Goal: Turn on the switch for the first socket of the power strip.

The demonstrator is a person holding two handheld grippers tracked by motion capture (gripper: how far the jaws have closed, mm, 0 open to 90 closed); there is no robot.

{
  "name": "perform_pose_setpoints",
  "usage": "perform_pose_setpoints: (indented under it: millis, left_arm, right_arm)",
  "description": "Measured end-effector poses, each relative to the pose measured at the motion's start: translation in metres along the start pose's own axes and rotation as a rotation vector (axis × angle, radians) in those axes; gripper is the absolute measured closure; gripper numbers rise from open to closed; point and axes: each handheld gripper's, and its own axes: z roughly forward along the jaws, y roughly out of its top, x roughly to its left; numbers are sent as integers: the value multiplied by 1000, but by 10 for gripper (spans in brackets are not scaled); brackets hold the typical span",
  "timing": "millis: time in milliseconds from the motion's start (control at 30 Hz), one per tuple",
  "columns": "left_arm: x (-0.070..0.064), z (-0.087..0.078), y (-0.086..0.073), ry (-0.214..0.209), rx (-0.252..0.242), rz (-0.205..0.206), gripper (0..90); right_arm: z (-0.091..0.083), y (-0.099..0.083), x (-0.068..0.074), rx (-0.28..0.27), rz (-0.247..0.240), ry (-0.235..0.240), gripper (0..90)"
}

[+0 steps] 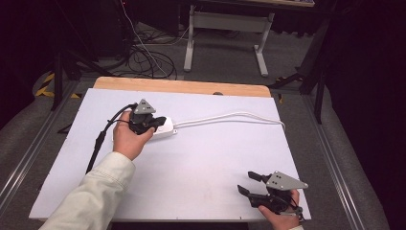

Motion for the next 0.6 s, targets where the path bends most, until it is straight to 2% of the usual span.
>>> perform_pose_setpoints:
  millis: [167,233,267,400,467,500,533,567,600]
  left_arm:
    - [-1,-9,3,-17,-16,1,900]
    - [-4,-15,5,-29,-32,14,893]
    - [-6,-18,6,-29,-38,19,839]
    - [-13,-34,8,-43,-78,41,792]
    - [-15,-42,9,-47,-94,49,699]
    - [-16,-45,9,-48,-102,56,699]
    - [-19,-51,8,-84,-108,71,587]
    - [-19,-51,8,-84,-108,71,530]
    - [-22,-54,8,-100,-115,81,530]
  right_arm:
    - [-1,-1,0,0,2,-2,370]
    - [-2,-1,1,1,1,-5,370]
    - [-2,-1,1,1,2,-6,370]
    - [-2,-1,1,0,2,-5,370]
    - [-1,-1,1,1,1,-6,369]
    - [-1,-1,1,1,1,-6,369]
    - [-2,-1,1,1,1,-5,370]
    - [-2,-1,1,1,1,-5,370]
    - [-2,-1,1,0,1,-5,370]
